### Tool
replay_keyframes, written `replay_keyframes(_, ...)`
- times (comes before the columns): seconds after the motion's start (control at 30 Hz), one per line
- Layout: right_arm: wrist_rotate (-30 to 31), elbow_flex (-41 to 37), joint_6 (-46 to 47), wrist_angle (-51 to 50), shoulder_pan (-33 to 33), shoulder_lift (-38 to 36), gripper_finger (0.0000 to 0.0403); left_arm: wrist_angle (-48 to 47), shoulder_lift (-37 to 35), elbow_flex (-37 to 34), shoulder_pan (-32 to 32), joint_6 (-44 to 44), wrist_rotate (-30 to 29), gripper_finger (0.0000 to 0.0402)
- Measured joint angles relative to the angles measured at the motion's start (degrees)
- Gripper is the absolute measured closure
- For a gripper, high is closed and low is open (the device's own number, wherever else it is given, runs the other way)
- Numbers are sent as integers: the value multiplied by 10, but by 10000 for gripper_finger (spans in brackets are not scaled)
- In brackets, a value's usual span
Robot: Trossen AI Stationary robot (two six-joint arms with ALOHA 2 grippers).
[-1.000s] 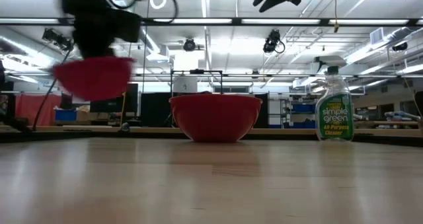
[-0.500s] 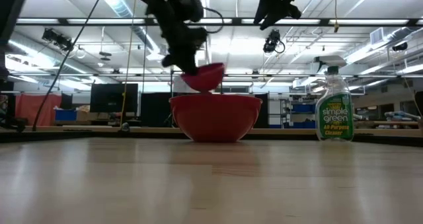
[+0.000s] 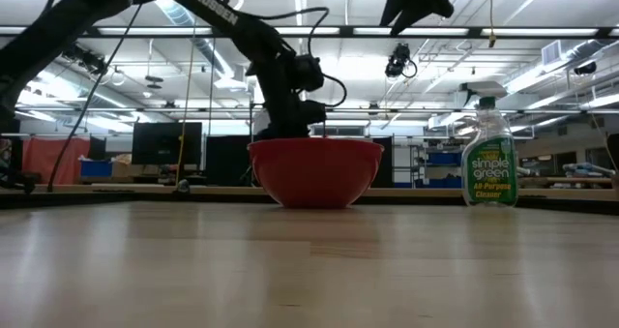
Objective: Nest bowls inside each other
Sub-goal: Stack the pink bowl on top of the blue bowl, then return to Home Position
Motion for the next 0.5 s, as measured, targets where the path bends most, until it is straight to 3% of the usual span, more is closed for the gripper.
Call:
replay_keyframes(0.33,-4,0,7,-4,-6,-20,247,5,-63,0,2,8,-6,212)
replay_keyframes(0.5,8,-6,9,0,-18,-48,247,-14,-145,-8,-12,17,-14,194)
